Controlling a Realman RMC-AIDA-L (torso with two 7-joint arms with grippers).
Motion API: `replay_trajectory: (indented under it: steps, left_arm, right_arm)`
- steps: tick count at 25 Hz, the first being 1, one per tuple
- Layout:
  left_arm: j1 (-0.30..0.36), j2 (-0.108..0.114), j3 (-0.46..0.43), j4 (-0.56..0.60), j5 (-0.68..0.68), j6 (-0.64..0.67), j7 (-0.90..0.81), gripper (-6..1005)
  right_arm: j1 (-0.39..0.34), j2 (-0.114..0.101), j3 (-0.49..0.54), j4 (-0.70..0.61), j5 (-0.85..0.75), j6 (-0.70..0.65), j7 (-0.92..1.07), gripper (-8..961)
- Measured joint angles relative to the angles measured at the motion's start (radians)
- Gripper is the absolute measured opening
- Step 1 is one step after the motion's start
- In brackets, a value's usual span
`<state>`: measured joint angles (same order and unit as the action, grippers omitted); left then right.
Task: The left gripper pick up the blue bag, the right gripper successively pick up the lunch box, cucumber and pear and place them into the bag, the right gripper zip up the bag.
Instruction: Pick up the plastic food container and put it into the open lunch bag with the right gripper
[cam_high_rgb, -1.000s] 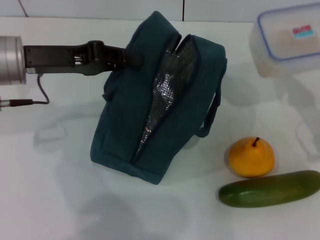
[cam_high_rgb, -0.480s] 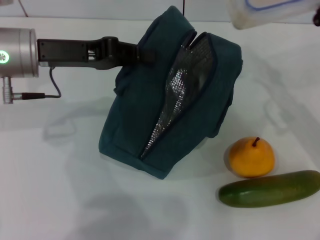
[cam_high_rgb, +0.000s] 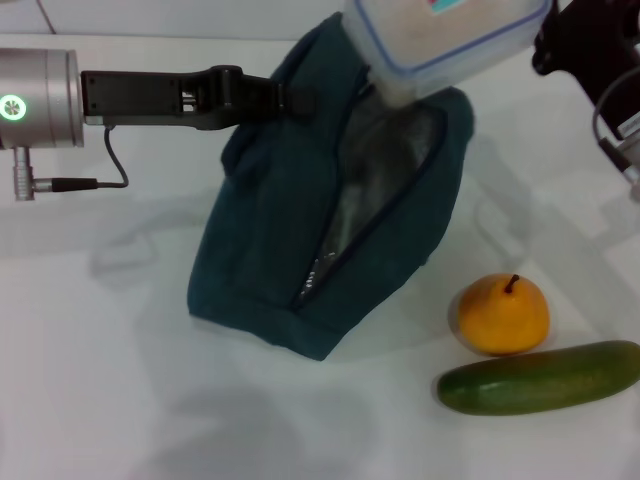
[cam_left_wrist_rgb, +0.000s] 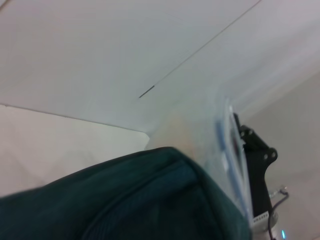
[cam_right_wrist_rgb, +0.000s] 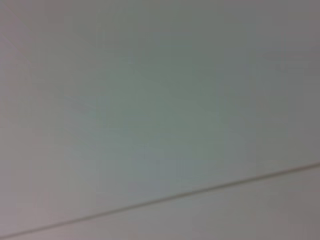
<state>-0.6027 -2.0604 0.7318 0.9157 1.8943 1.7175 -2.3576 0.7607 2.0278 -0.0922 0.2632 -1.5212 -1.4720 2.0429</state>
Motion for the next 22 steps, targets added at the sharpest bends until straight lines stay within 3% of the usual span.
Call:
replay_trajectory:
  steps: [22]
  left_arm:
    - [0.001, 0.002, -0.002, -0.002, -0.005, -0.010, 0.013, 72]
  right_arm:
    - [-0.040, 0.000, -0.003, -0.037, -0.308, 0.045, -0.121, 99]
